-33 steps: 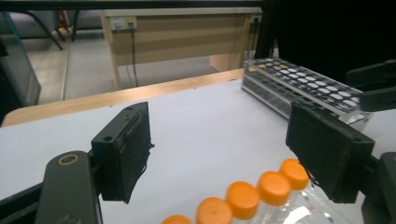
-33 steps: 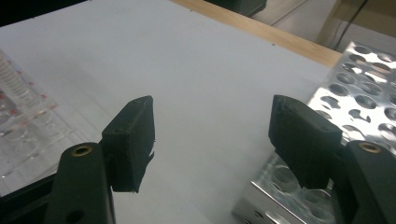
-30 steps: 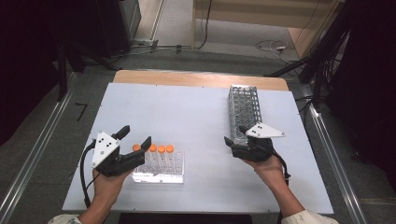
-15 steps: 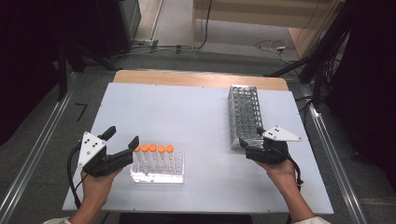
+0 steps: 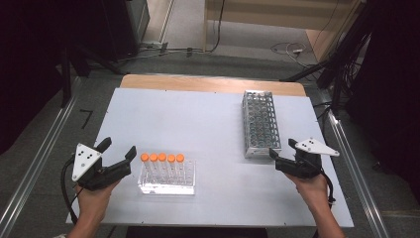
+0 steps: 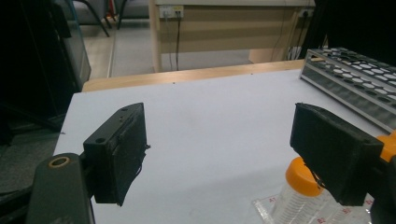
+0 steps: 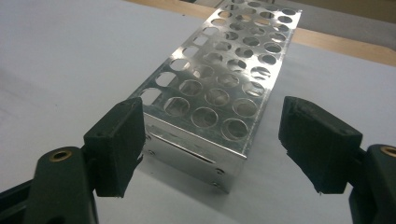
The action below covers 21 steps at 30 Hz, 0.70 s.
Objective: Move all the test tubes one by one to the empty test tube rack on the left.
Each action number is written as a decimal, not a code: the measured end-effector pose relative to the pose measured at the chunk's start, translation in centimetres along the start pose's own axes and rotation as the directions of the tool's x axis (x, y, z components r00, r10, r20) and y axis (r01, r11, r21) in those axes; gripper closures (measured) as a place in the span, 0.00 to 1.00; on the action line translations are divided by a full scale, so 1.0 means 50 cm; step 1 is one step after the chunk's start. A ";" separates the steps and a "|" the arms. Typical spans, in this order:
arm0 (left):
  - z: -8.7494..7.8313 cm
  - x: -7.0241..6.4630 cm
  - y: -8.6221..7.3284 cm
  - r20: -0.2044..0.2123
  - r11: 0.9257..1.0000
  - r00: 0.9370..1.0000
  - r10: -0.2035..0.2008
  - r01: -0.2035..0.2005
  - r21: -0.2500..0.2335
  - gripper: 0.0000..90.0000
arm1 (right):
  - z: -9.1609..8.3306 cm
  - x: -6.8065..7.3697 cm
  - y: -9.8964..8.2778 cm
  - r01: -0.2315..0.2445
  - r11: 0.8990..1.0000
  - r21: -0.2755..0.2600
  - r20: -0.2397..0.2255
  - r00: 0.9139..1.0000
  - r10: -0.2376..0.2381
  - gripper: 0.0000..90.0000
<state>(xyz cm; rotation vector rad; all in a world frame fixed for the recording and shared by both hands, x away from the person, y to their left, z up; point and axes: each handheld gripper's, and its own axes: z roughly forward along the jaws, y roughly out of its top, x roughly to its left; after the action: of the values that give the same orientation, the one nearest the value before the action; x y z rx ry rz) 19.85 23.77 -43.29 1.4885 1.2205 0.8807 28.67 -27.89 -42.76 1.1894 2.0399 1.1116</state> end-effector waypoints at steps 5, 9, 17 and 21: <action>0.002 0.011 -0.010 -0.024 1.000 1.000 -0.004 0.004 0.018 0.21 | -0.009 -0.010 -0.007 -0.007 1.000 -0.002 0.013 1.000 0.007 0.24; 0.002 0.020 -0.017 -0.041 1.000 0.999 -0.007 0.008 0.027 0.21 | -0.017 -0.022 -0.015 -0.018 1.000 -0.001 0.030 0.999 0.018 0.24; 0.002 0.034 -0.039 -0.055 0.997 0.998 0.017 -0.013 0.076 0.21 | -0.030 -0.047 -0.032 -0.032 0.999 0.010 0.072 0.997 0.031 0.24; 0.002 0.042 -0.048 -0.055 0.995 0.998 0.012 -0.007 0.100 0.21 | -0.036 -0.058 -0.041 -0.048 0.999 0.012 0.091 0.995 0.047 0.24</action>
<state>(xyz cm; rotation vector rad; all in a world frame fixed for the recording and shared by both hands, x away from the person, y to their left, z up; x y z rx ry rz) 19.81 25.80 -45.75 1.5591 1.3159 0.8835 27.78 -31.71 -43.47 1.2783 1.9636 1.0469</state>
